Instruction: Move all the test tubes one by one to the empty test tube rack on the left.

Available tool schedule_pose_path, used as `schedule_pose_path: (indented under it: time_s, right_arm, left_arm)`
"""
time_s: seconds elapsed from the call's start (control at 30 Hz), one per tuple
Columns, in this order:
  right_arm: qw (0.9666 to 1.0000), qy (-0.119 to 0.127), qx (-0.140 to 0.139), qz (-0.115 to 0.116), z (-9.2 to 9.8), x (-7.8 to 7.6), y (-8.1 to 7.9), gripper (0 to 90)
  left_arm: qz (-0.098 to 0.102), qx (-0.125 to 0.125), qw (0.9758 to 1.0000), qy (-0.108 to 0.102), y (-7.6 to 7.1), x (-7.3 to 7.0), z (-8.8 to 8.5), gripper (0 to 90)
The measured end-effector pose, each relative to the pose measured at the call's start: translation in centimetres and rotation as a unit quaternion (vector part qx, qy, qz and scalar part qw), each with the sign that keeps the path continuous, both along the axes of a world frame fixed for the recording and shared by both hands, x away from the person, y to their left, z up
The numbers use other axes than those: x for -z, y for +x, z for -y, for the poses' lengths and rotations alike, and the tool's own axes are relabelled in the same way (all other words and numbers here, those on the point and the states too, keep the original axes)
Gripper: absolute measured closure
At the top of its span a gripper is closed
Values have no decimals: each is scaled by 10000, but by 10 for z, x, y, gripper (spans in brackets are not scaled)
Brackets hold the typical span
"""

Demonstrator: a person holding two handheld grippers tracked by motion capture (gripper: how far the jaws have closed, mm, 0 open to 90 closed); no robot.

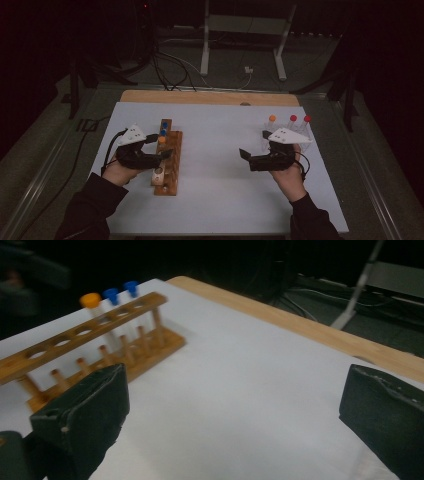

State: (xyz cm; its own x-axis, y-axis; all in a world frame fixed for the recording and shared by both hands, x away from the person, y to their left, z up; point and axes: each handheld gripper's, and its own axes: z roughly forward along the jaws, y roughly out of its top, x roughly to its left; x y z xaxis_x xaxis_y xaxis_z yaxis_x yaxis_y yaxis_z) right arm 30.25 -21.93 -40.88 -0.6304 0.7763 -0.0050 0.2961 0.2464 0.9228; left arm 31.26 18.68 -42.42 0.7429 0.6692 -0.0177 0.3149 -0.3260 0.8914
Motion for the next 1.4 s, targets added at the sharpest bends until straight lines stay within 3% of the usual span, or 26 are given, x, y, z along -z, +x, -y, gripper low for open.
schedule_pose_path:
  time_s: [0.23,0.57,0.73,0.77,1.0,1.1,1.13,1.2,1.4]
  right_arm:
    - [9989,78,456,-27,30,3,19,0]
    - [9931,-116,1120,-332,57,29,49,8]
    - [9896,-147,1379,-395,62,39,62,95]
    - [9881,-145,1483,-385,64,43,68,187]
    - [9842,-186,1686,-516,68,50,87,450]
    - [9824,-224,1753,-599,68,51,92,487]
    - [9804,-303,1832,-657,68,53,97,525]
    - [9804,-314,1805,-719,68,55,102,575]
    - [9785,-339,1864,-813,66,59,110,613]
  left_arm:
    - [-199,140,9996,-114,-2,0,0,20]
    - [-140,220,9994,-237,-5,0,-5,20]
    - [-110,229,9993,-273,-6,-1,-6,20]
    - [-90,210,9994,-264,-7,-1,-6,20]
    - [-95,221,9994,-257,-7,-2,-6,20]
    - [-95,221,9994,-264,-7,-2,-6,20]
    - [-77,195,9994,-257,-7,-3,-6,20]
    - [-76,203,9994,-269,-7,-3,-6,20]
    - [-73,214,9994,-267,-7,-3,-7,20]
